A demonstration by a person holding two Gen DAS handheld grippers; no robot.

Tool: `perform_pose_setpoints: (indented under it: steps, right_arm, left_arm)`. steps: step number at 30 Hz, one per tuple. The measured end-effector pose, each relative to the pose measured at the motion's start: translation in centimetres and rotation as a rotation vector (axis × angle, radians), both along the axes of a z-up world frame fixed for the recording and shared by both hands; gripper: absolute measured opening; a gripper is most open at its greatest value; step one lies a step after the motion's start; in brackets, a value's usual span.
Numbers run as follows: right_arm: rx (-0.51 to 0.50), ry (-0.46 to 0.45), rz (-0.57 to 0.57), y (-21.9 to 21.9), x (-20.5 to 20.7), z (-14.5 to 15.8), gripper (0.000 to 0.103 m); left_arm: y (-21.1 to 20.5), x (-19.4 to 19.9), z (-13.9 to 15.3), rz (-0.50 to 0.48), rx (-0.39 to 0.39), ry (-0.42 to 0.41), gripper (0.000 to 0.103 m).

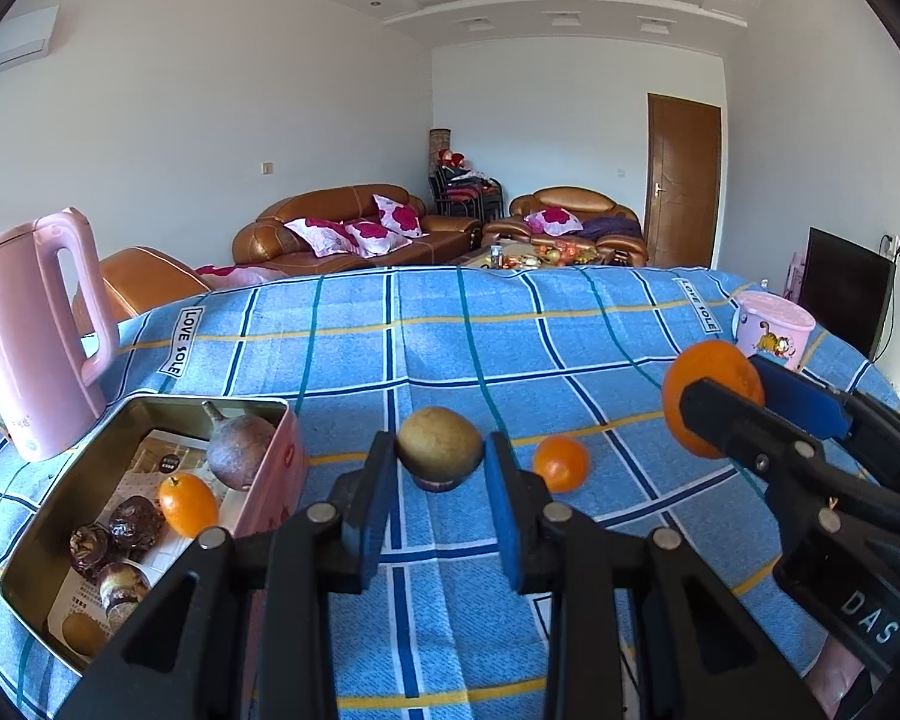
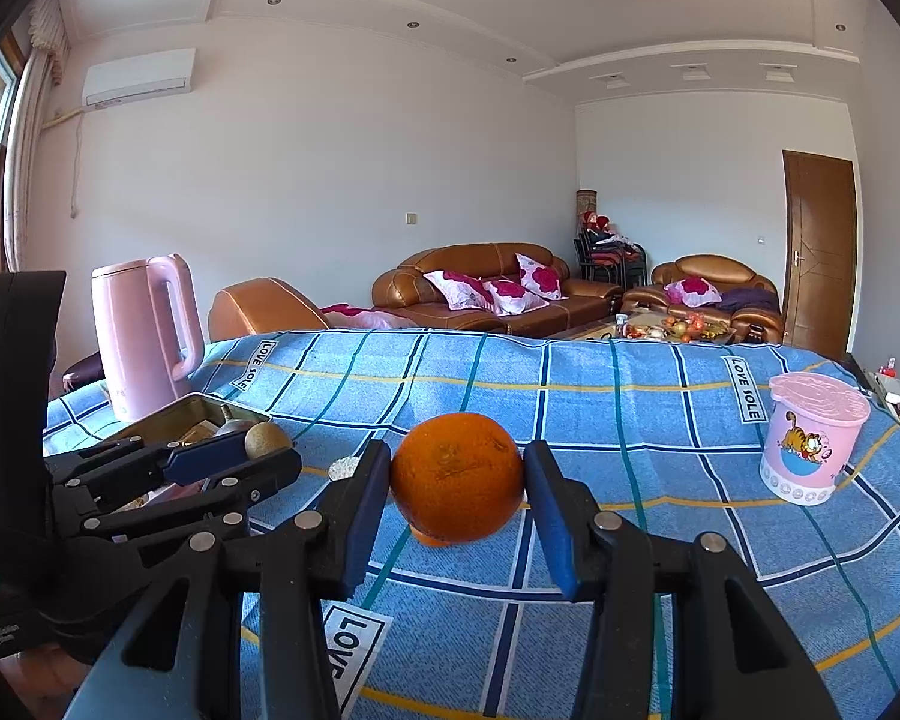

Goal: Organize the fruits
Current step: 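Carry the kiwi and the orange over the tin box with both grippers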

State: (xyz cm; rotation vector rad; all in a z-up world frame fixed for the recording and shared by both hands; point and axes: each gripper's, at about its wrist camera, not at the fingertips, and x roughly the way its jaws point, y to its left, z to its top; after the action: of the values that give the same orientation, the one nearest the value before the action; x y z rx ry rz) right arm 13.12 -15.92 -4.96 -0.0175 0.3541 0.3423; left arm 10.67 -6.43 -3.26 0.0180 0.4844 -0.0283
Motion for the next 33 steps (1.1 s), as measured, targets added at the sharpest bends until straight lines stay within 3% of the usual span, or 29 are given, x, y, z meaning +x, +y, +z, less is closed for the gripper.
perform_pose_setpoints:
  steps: [10,18,33]
  right_arm:
    - [0.036,0.053,0.058,2.2,0.4,1.0,0.048]
    - [0.006,0.036,0.152,6.6,0.3,2.2,0.048]
    - [-0.032,0.045,0.260,12.2,0.7,1.8,0.048]
  left_arm:
    - [2.6,-1.5,1.0,0.028,-0.002,-0.015,0.032]
    - [6.2,-2.3,2.0,0.091,-0.004,-0.013,0.032]
    - [11.6,-2.8,2.0,0.204,-0.022,-0.001,0.032]
